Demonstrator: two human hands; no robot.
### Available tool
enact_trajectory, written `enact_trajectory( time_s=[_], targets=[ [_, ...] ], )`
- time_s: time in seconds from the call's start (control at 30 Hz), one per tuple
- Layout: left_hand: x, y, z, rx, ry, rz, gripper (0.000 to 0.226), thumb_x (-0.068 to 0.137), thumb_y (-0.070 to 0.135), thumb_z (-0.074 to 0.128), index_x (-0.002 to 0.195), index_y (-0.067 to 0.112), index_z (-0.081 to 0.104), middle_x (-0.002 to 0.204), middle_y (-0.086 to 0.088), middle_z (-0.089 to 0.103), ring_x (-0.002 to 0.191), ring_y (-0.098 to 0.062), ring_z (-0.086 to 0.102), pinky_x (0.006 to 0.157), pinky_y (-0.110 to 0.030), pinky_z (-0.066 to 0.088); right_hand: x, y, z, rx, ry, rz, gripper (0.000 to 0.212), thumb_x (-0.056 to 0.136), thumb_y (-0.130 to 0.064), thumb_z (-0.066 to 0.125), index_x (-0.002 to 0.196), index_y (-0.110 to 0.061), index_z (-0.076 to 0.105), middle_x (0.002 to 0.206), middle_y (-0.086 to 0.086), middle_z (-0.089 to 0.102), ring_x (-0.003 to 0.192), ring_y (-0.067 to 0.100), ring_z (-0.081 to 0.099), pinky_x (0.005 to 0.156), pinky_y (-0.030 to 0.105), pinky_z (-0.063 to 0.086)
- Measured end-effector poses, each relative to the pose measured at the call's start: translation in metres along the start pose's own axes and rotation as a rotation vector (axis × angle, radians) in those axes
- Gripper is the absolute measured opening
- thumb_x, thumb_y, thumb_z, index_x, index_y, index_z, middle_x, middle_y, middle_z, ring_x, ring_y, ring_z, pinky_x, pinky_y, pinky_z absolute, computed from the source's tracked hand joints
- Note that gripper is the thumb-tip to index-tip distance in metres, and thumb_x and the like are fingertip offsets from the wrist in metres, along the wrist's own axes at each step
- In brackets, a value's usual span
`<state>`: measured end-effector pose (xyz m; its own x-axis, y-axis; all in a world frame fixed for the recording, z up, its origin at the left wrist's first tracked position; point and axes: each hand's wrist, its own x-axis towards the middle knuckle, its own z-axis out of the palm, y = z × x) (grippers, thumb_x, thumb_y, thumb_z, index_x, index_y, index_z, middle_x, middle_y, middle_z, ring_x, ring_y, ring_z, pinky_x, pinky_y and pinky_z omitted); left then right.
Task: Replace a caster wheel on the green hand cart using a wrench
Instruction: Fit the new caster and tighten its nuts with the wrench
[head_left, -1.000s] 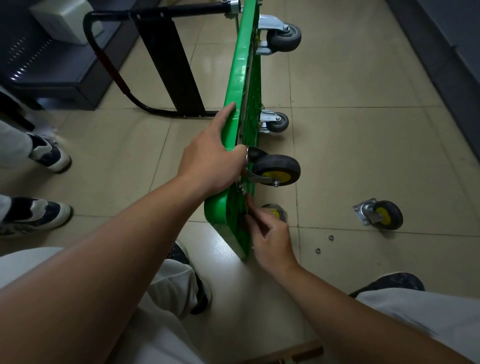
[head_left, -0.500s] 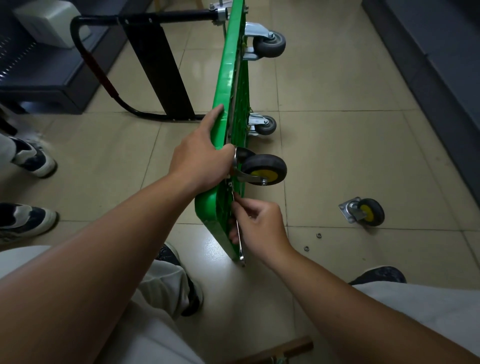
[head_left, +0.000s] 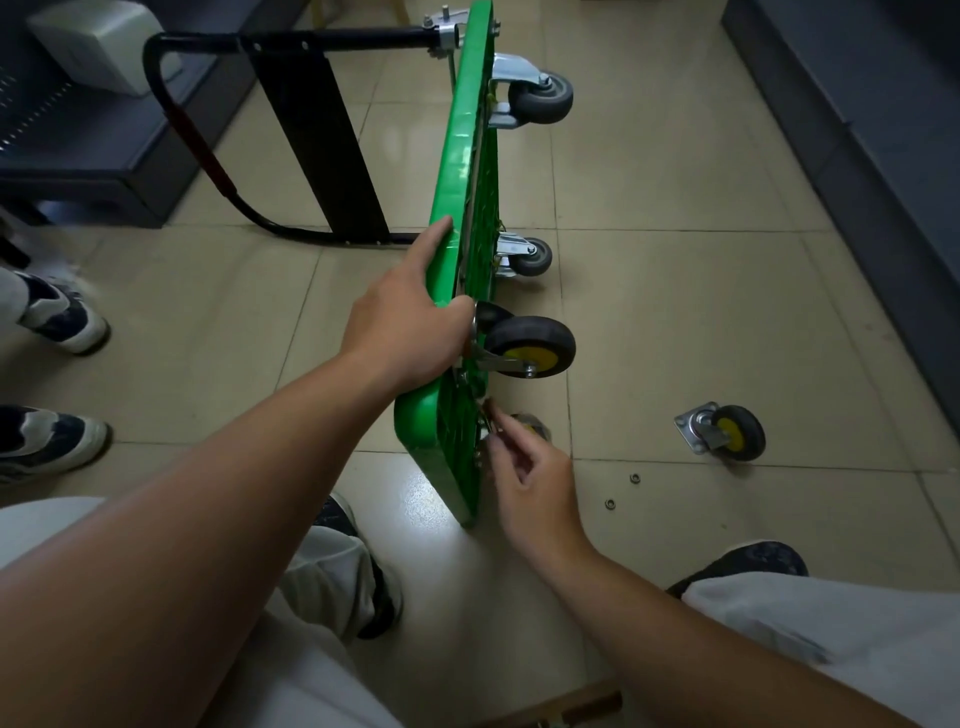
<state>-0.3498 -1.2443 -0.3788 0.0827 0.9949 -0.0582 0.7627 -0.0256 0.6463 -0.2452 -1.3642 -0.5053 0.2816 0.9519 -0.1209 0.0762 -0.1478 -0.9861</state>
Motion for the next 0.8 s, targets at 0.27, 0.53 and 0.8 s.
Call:
enact_trajectory(
  time_s=[0.27,0.53,0.8],
  targets=[
    [0.002,-0.004,-0.001,-0.014,-0.003,0.003,0.076,0.089,0.029,0.058,0.152,0.056,0.027,0.115,0.007,0.06,0.091,-0.022,0.065,0.087,-0.038,0.055,0.034,0.02,0.012,-0.02,0.03,-0.167,0.035,0.096,0.003,0.058,0.13,-0.005,0.065,0.113,-0.002,0.071,0.111,0.006,0.065,0.1,0.024,0.05],
    [0.002,-0.003,0.0,-0.008,0.02,0.008,0.076,0.089,0.029,0.059,0.152,0.055,0.028,0.115,0.011,0.051,0.098,-0.021,0.063,0.091,-0.039,0.054,0.036,0.024,0.017,0.006,-0.001,-0.156,0.034,0.094,0.001,0.063,0.128,-0.004,0.066,0.11,0.003,0.073,0.106,0.006,0.066,0.097,0.027,0.053],
    [0.002,-0.001,0.0,-0.001,0.016,-0.003,0.076,0.087,0.029,0.059,0.151,0.056,0.028,0.114,0.01,0.054,0.095,-0.022,0.063,0.09,-0.039,0.054,0.026,0.026,0.015,-0.15,-0.019,-0.231,0.041,0.093,-0.002,0.066,0.132,-0.009,0.064,0.109,0.0,0.069,0.106,-0.006,0.06,0.095,0.011,0.044]
  ],
)
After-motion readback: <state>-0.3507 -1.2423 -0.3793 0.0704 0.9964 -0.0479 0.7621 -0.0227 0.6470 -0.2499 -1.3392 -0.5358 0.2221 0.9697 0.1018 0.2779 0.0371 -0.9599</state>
